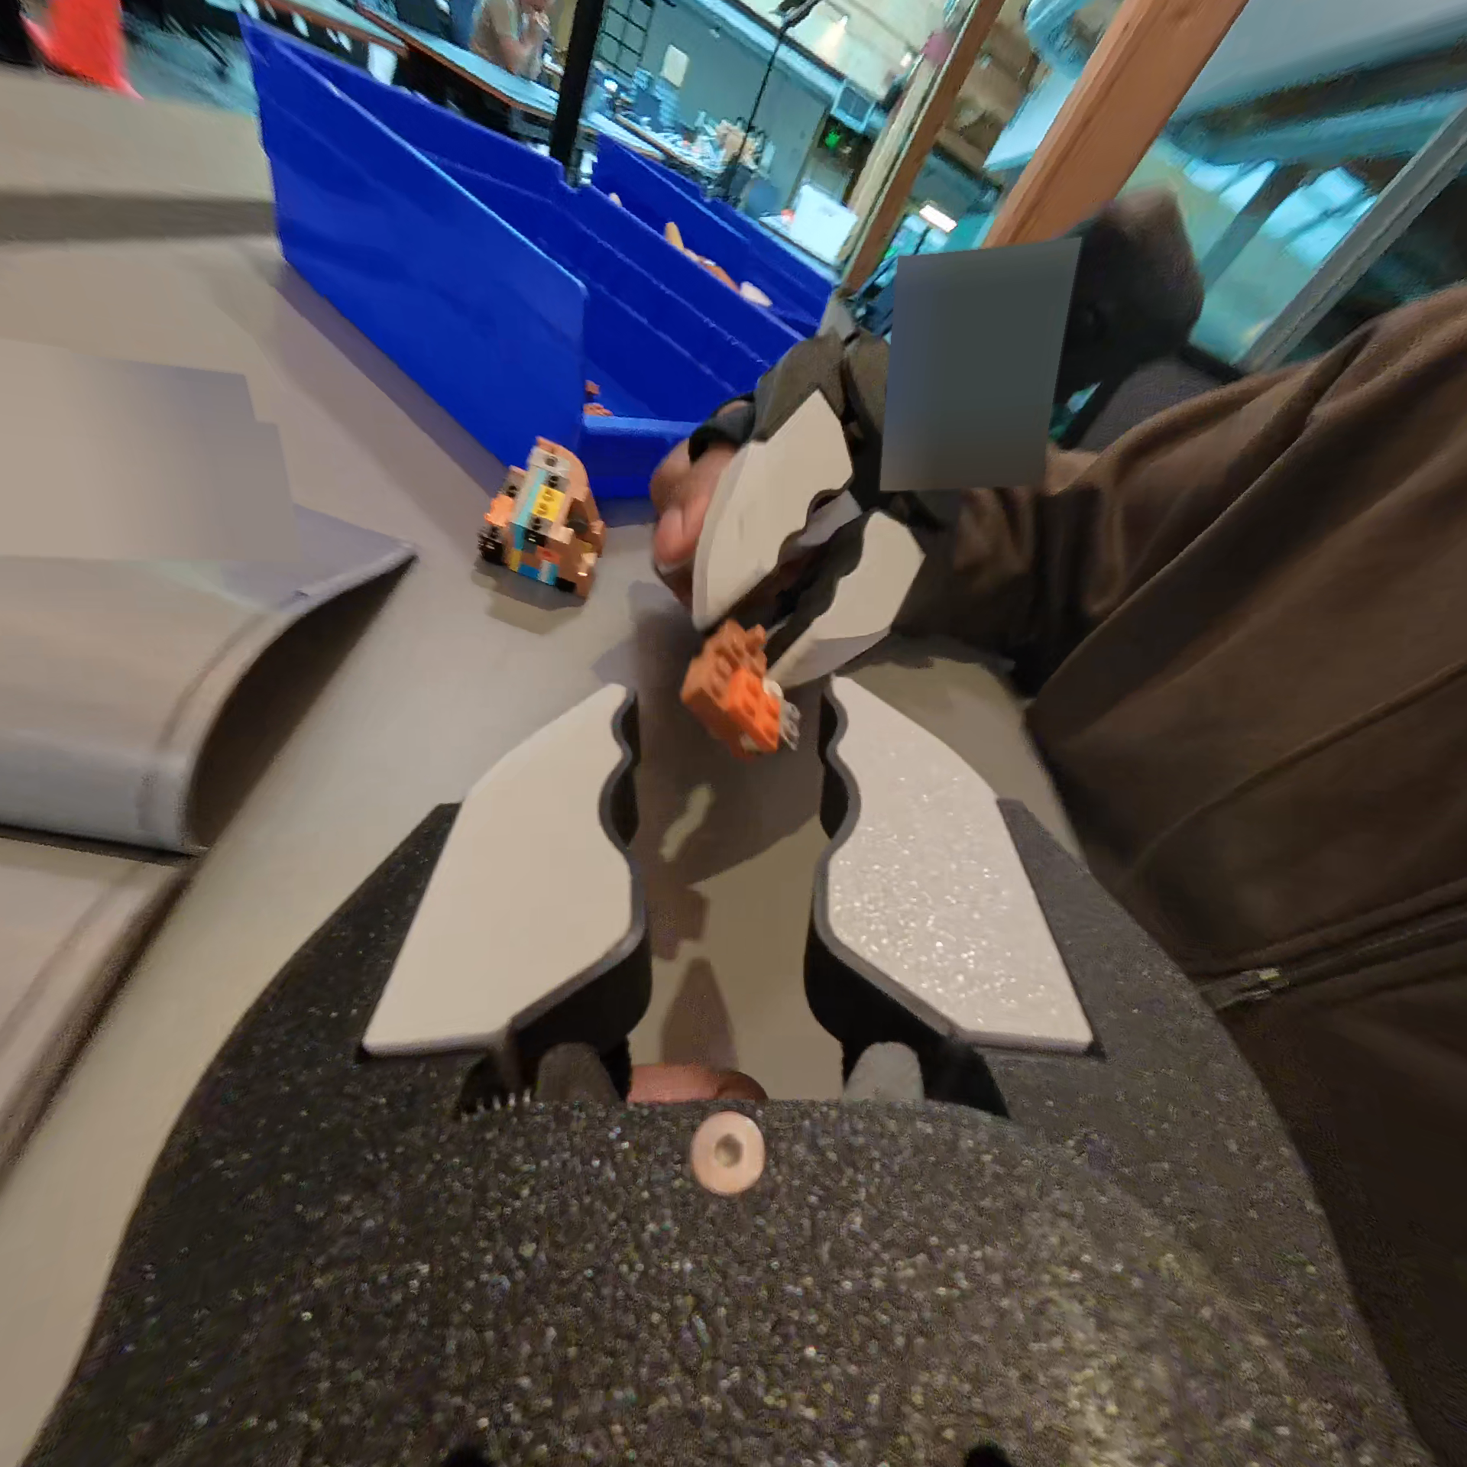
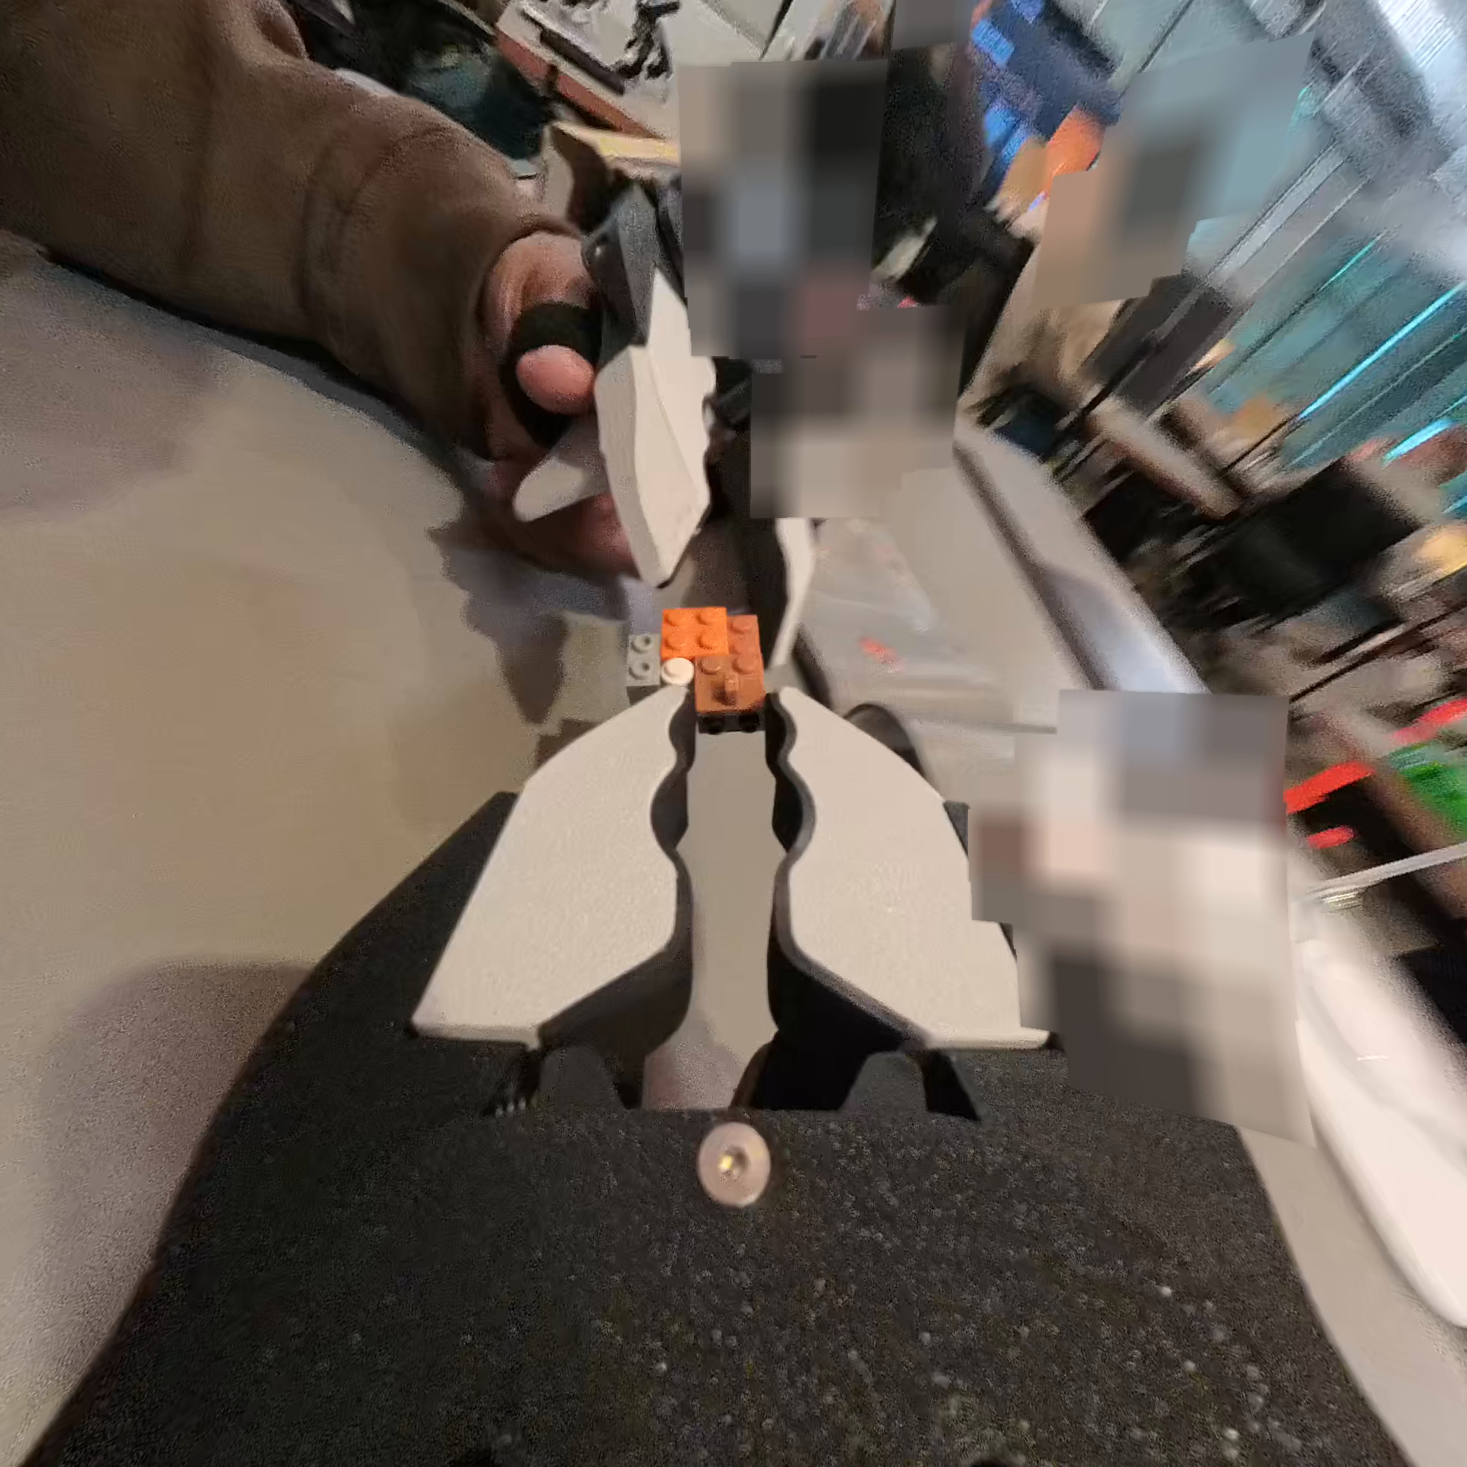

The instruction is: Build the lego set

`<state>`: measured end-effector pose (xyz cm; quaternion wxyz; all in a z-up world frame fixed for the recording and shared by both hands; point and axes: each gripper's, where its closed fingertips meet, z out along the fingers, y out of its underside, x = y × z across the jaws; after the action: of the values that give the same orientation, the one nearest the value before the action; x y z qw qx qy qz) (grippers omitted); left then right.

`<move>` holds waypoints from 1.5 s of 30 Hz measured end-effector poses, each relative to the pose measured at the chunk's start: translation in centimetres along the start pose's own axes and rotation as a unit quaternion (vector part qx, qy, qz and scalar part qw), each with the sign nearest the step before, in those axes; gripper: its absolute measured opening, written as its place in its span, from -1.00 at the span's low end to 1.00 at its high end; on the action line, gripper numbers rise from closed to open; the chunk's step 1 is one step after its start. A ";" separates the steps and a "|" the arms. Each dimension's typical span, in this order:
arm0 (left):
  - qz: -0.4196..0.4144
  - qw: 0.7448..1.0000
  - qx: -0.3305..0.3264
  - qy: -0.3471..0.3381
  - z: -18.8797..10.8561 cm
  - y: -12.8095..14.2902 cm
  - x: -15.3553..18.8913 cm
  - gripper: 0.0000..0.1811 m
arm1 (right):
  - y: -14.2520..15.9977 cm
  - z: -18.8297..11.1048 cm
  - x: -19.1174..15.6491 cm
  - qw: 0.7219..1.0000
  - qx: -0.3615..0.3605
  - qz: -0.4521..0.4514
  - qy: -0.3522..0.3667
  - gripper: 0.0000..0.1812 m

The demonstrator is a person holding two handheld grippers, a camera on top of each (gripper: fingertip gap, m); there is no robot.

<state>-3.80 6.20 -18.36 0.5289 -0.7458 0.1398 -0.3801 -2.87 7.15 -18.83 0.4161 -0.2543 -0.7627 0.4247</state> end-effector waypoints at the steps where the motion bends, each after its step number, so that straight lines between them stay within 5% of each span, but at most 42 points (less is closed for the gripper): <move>1: 0.033 0.999 -0.007 -0.016 -0.1 0.2 -0.2 -0.48 | 0.6 0.1 -0.4 0.999 -0.013 0.033 -0.019 -0.82; 5: 0.120 0.990 -0.065 -0.038 0.1 1.6 -0.3 -0.41 | 4.0 0.5 -2.4 0.982 -0.118 0.113 -0.089 -0.82; 11: 0.128 0.987 -0.085 -0.039 0.3 2.2 -0.3 -0.43 | 6.6 0.4 -3.5 0.961 -0.215 0.132 -0.113 -0.82; 22: 0.168 0.981 -0.062 -0.072 -0.2 1.3 -1.2 -0.43 | 5.2 -0.8 -3.4 0.971 -0.176 0.130 -0.097 -0.52; 28: 0.161 0.981 -0.031 -0.100 -0.6 0.1 -2.3 -0.47 | 1.2 -7.8 -1.7 0.986 -0.108 0.118 -0.051 -0.52; 33: 0.128 0.986 -0.030 -0.104 -0.6 0.0 -3.0 -0.50 | 0.5 -18.1 5.7 0.983 -0.159 0.063 0.068 -0.59; 38: 0.119 0.987 -0.036 -0.103 -0.5 0.1 -3.2 -0.51 | 7.2 -25.4 12.9 0.941 -0.324 0.039 0.085 -0.67; 45: 0.129 0.985 -0.048 -0.102 -0.3 0.4 -3.0 -0.51 | 15.1 -25.9 15.3 0.905 -0.425 0.020 -0.019 -0.71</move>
<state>-5.97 7.66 -19.95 0.5486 -0.7807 0.1987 -0.2236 11.63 37.47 -17.83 0.2457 -0.4138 -0.8735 0.0731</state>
